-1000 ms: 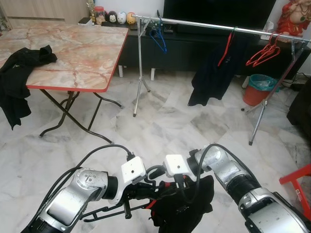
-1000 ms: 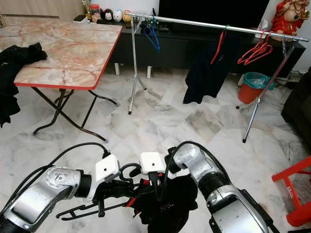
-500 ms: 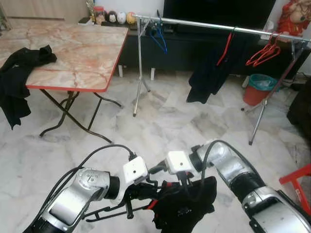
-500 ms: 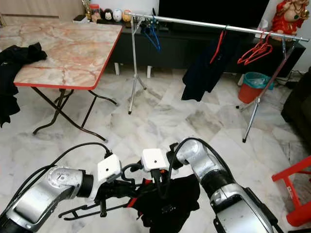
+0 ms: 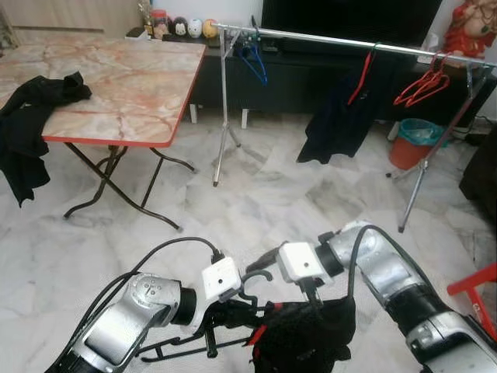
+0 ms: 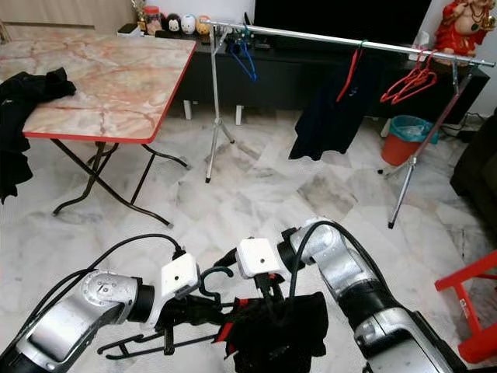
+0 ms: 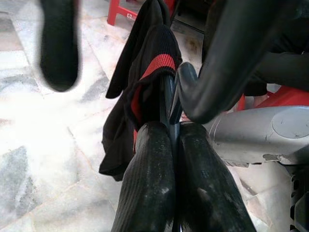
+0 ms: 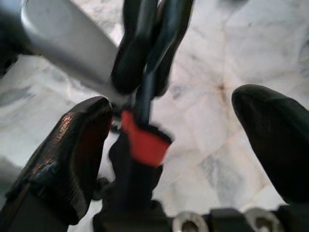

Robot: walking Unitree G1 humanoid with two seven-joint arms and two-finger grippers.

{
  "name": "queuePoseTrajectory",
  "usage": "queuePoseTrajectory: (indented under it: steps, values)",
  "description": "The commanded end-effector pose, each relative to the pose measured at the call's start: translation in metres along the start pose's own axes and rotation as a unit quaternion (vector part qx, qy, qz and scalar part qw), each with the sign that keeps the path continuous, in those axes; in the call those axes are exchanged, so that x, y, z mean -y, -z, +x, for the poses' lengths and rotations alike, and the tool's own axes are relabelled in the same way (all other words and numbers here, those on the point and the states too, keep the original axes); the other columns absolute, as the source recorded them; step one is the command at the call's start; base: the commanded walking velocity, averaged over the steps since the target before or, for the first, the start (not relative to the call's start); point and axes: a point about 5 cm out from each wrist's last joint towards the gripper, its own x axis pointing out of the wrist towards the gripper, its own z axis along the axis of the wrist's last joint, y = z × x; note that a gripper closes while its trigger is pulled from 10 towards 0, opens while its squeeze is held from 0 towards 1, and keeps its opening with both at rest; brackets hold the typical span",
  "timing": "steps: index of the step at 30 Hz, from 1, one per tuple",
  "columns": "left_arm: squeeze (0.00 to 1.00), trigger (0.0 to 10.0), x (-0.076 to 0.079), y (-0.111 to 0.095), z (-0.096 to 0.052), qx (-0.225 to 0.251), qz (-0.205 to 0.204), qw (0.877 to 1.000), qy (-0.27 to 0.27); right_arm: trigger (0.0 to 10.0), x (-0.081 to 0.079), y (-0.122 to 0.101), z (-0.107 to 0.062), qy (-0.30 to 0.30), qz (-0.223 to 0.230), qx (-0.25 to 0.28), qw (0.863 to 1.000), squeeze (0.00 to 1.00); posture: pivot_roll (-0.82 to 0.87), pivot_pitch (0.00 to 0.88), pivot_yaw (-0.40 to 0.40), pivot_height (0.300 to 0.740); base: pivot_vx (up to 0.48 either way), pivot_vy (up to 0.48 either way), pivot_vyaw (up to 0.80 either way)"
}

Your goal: Hang hanger

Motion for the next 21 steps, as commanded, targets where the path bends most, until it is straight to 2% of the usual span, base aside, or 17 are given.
queuePoseTrajectory:
  steps: [1, 2, 5, 6, 8, 10, 15, 21]
  values:
    - [0.00, 10.0, 0.000, -0.005, 0.001, 0.013, 0.011, 1.000, 0.007, 10.0, -0.001, 0.000, -0.001, -0.003, -0.010, -0.018, 1.000, 1.00, 0.16, 0.000, -0.055, 0.740, 0.000, 0.000, 0.00]
    - [0.00, 10.0, 0.000, -0.005, 0.001, 0.012, 0.011, 1.000, 0.007, 10.0, -0.001, 0.001, -0.002, -0.002, -0.007, -0.016, 1.000, 0.00, 0.16, 0.000, -0.057, 0.740, 0.000, 0.000, 0.00]
    - [0.00, 10.0, 0.000, -0.004, 0.001, 0.012, 0.010, 1.000, 0.006, 10.0, 0.002, -0.001, -0.005, 0.012, -0.010, -0.014, 1.000, 0.00, 0.16, 0.000, -0.056, 0.740, 0.000, 0.000, 0.00]
    - [0.00, 10.0, 0.000, -0.004, 0.000, 0.012, 0.009, 1.000, 0.005, 10.0, 0.007, -0.002, -0.012, 0.035, -0.008, -0.019, 0.999, 0.00, 0.16, 0.000, -0.057, 0.740, 0.000, 0.000, 0.00]
    - [0.00, 10.0, 0.000, -0.004, 0.000, 0.011, 0.009, 1.000, 0.005, 10.0, 0.008, -0.002, -0.015, 0.044, -0.007, -0.021, 0.999, 0.00, 0.16, 0.000, -0.056, 0.740, 0.000, 0.000, 0.00]
    - [0.00, 10.0, 0.001, -0.003, 0.000, 0.011, 0.008, 1.000, 0.006, 10.0, 0.008, 0.002, -0.027, 0.060, 0.001, -0.040, 0.997, 0.00, 0.16, 0.000, -0.055, 0.740, 0.000, 0.000, 0.00]
    - [0.00, 10.0, 0.001, -0.003, 0.001, 0.011, 0.006, 1.000, 0.006, 10.0, 0.002, 0.014, -0.042, 0.072, 0.027, -0.064, 0.995, 0.00, 0.16, 0.000, -0.057, 0.740, 0.000, 0.000, 0.00]
    - [0.00, 10.0, 0.001, -0.001, 0.001, 0.009, 0.005, 1.000, 0.007, 10.0, -0.010, 0.029, -0.048, 0.072, 0.068, -0.077, 0.992, 0.00, 0.15, 0.000, -0.056, 0.740, 0.000, 0.000, 0.00]
